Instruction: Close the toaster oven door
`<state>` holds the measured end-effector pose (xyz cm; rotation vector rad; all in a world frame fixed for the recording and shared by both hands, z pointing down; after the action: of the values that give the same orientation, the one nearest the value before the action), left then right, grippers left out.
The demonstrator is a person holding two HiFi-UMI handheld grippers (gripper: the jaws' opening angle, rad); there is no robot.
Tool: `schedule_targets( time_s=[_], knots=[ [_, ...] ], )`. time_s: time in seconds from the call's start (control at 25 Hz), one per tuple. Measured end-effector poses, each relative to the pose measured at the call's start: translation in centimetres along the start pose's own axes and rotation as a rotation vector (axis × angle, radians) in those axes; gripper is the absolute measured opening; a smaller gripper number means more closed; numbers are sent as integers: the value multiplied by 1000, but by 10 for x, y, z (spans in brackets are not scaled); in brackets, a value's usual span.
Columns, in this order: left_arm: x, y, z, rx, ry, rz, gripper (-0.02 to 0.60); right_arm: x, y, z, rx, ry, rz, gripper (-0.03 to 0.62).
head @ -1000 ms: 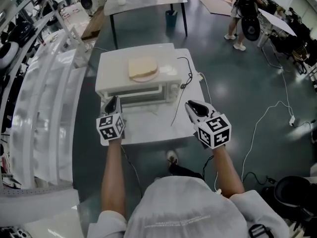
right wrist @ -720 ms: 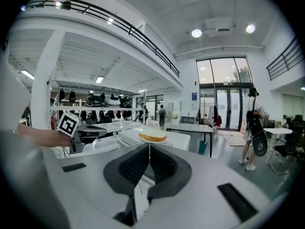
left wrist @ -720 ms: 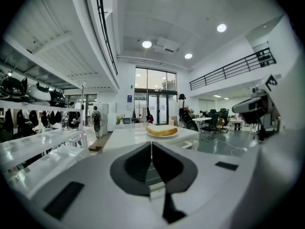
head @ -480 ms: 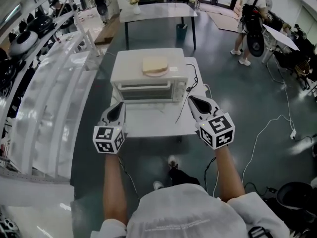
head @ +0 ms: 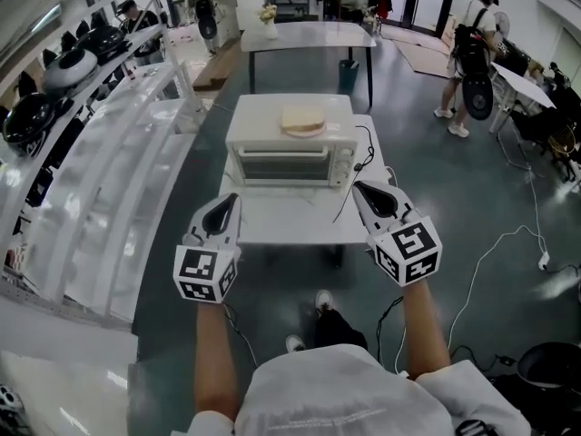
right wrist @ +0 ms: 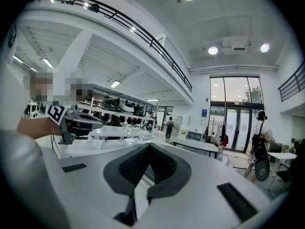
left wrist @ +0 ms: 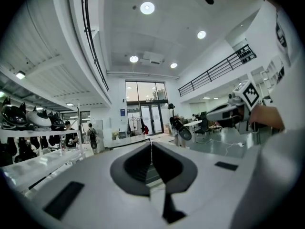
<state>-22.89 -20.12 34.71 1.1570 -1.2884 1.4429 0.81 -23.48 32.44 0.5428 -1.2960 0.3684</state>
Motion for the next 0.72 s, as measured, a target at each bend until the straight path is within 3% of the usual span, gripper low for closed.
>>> schedule_targets(
  time_s=[0.24, 0.72],
  knots=[
    [-9, -13, -17, 20, -14, 72, 20, -7, 23, -1, -34, 6, -23, 15],
    [-8, -24, -28, 72, -14, 85, 20, -7, 38, 6, -51, 13, -28, 15]
  ],
)
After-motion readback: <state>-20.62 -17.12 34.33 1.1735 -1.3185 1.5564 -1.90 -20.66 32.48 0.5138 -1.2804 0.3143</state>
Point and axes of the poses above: the fingertips, and each gripper's own axes: z forward along the fingers, y to its left, x out of its underside, the point moved 2 cm from there along -z, backward along the fingers, and after that the axes turned 13 degrees about -x, right-handed, at the moved point
